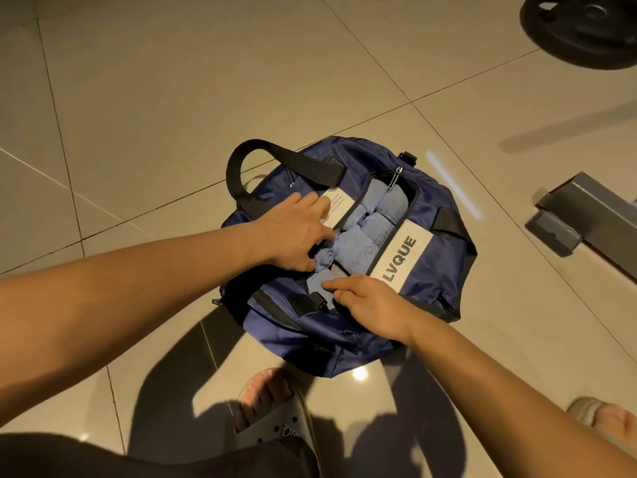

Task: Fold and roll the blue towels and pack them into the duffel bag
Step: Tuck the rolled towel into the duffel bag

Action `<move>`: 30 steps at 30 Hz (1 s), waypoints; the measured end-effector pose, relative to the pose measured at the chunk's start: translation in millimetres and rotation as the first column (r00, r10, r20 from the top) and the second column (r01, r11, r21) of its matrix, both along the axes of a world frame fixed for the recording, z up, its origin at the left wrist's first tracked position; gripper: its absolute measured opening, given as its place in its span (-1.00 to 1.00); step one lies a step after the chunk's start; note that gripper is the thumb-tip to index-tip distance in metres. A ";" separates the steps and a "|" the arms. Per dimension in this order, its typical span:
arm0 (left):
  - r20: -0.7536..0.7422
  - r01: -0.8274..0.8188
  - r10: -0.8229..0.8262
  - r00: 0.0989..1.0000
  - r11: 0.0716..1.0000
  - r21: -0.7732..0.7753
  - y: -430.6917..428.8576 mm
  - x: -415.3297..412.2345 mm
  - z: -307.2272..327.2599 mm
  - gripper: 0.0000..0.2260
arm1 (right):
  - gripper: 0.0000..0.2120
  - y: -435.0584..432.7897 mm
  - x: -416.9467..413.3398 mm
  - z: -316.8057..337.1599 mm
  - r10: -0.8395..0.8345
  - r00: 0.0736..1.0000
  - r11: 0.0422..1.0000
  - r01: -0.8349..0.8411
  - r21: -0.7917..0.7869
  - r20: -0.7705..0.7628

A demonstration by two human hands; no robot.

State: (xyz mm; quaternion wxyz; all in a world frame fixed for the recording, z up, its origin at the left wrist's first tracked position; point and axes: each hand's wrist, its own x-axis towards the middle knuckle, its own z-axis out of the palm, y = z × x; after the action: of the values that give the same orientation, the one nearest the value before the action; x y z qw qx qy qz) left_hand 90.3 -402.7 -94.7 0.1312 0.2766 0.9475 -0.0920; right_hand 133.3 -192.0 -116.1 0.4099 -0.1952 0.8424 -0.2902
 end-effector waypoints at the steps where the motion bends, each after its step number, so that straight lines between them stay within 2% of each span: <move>1: 0.028 0.002 -0.001 1.000 1.000 -0.022 0.3 1.7 -1.2 -0.42 | -0.64 -0.3 -0.2 2.6 0.009 1.000 1.000 -0.009 0.024 0.009; 3: 0.060 0.033 -0.029 0.998 0.997 -0.064 -0.2 4.8 -2.6 -0.48 | -0.62 -0.4 -0.5 8.3 0.058 0.998 0.995 -0.058 0.076 0.001; 6: -0.001 0.120 -0.122 0.993 0.975 -0.189 -5.7 4.2 0.0 -0.61 | -0.60 -0.2 -2.2 13.1 0.154 0.988 0.978 -0.150 0.146 -0.011; 9: -0.044 0.143 -0.159 0.986 0.957 -0.252 -12.3 3.8 -0.7 -0.65 | -0.60 0.4 -4.3 14.0 0.151 0.988 0.978 -0.150 0.148 0.003; 11: -0.033 0.134 -0.143 0.989 0.974 -0.182 -19.0 4.6 -5.8 -0.61 | -0.60 1.3 -4.4 13.8 0.159 0.987 0.979 -0.157 0.127 -0.007; 12: 0.009 0.098 -0.098 0.995 0.992 -0.084 -23.3 5.1 -7.8 -0.57 | -0.60 2.7 -4.3 12.5 0.156 0.988 0.982 -0.153 0.112 -0.015; 14: 0.223 -0.140 0.100 0.970 0.975 0.172 -31.2 7.2 -6.2 -0.46 | -0.61 5.8 -3.3 7.8 0.123 0.992 0.991 -0.120 0.064 -0.040; 15: 0.330 -0.271 0.175 0.928 0.923 0.273 -34.9 9.5 -6.6 -0.40 | -0.61 7.3 -2.3 4.8 0.101 0.994 0.994 -0.099 0.039 -0.052; 16: 0.375 -0.354 0.223 0.900 0.875 0.329 -36.3 13.0 -7.2 -0.37 | -0.61 8.7 -1.6 1.6 0.079 0.995 0.997 -0.078 0.013 -0.062; 17: 0.345 -0.376 0.256 0.903 0.860 0.346 -36.2 18.1 -8.9 -0.37 | -0.60 9.1 -1.0 -0.5 0.060 0.996 0.998 -0.061 -0.015 -0.065; 20: 0.067 -0.320 0.316 0.946 0.891 0.322 -32.0 35.8 -19.2 -0.46 | -0.58 1.1 -1.5 1.1 0.053 0.996 0.993 -0.060 -0.098 -0.070; 21: 0.044 -0.319 0.323 0.945 0.888 0.331 -31.6 37.5 -23.3 -0.49 | -0.57 -3.8 -3.1 2.5 0.081 0.994 0.991 -0.090 -0.104 -0.079; 22: 0.075 -0.335 0.331 0.941 0.872 0.357 -31.9 36.6 -26.0 -0.51 | -0.57 -8.7 -5.3 2.8 0.121 0.989 0.987 -0.129 -0.098 -0.088; 25: 0.333 -0.479 0.354 0.874 0.747 0.461 -36.7 25.5 -26.7 -0.52 | -0.58 -17.4 -12.2 2.7 0.226 0.971 0.974 -0.227 0.002 -0.079; 26: 0.341 -0.469 0.338 0.877 0.757 0.454 -37.7 21.7 -26.8 -0.51 | -0.57 -18.1 -14.8 4.2 0.235 0.970 0.972 -0.234 0.032 -0.064; 28: 0.248 -0.386 0.307 0.919 0.832 0.400 -34.1 17.7 -29.5 -0.53 | -0.50 -20.2 -20.4 5.6 0.203 0.979 0.977 -0.202 0.066 -0.006; 30: 0.154 -0.338 0.302 0.941 0.878 0.338 -23.6 15.2 -31.9 -0.54 | -0.38 -24.7 -24.3 7.8 0.090 0.990 0.994 -0.096 0.052 0.105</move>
State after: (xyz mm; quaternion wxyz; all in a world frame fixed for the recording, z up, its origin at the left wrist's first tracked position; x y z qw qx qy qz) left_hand 105.4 -426.2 -126.5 0.1375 0.1397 0.9733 0.1195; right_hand 109.0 -216.7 -108.2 0.4709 -0.2074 0.8182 -0.2563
